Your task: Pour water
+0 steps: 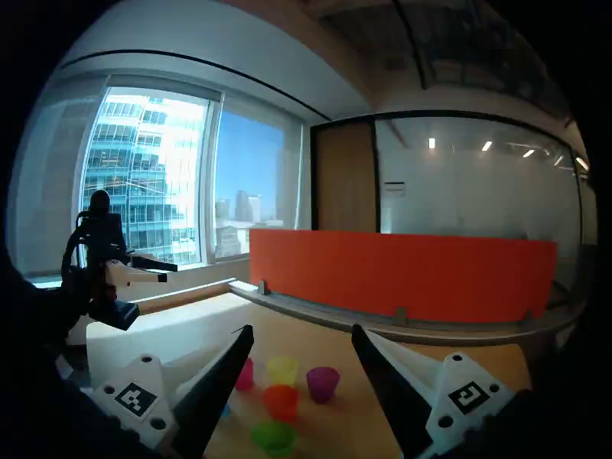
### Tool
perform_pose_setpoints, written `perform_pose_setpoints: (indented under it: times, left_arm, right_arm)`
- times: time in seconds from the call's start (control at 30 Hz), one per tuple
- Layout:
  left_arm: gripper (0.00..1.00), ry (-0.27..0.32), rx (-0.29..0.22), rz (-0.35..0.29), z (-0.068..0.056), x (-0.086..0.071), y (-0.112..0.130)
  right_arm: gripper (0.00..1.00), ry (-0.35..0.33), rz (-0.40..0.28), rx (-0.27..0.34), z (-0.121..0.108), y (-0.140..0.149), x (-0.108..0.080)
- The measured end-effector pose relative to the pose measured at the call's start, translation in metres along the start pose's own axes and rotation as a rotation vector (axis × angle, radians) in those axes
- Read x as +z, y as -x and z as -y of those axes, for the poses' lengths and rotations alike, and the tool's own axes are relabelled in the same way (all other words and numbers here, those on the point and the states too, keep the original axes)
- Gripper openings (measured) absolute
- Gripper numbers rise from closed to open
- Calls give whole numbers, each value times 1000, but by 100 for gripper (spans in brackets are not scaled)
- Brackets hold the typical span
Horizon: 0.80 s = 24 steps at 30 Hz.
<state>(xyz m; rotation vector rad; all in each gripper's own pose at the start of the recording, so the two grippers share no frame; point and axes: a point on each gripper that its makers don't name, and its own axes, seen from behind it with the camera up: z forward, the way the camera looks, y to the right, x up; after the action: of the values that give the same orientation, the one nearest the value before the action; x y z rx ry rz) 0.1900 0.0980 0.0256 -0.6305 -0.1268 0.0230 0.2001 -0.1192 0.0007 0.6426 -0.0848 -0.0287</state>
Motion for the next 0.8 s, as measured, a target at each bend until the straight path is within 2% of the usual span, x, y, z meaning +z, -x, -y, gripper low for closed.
perform_pose_setpoints:
  times: [0.5, 0.8]
  left_arm:
    - [97, 57, 14, 70, -5, 1, 32]
    - [97, 74, 12, 103, -5, 1, 52]
  right_arm:
    - [100, -61, 122, -51, 11, 44, -1]
    - [100, -74, 160, -60, 12, 62, -4]
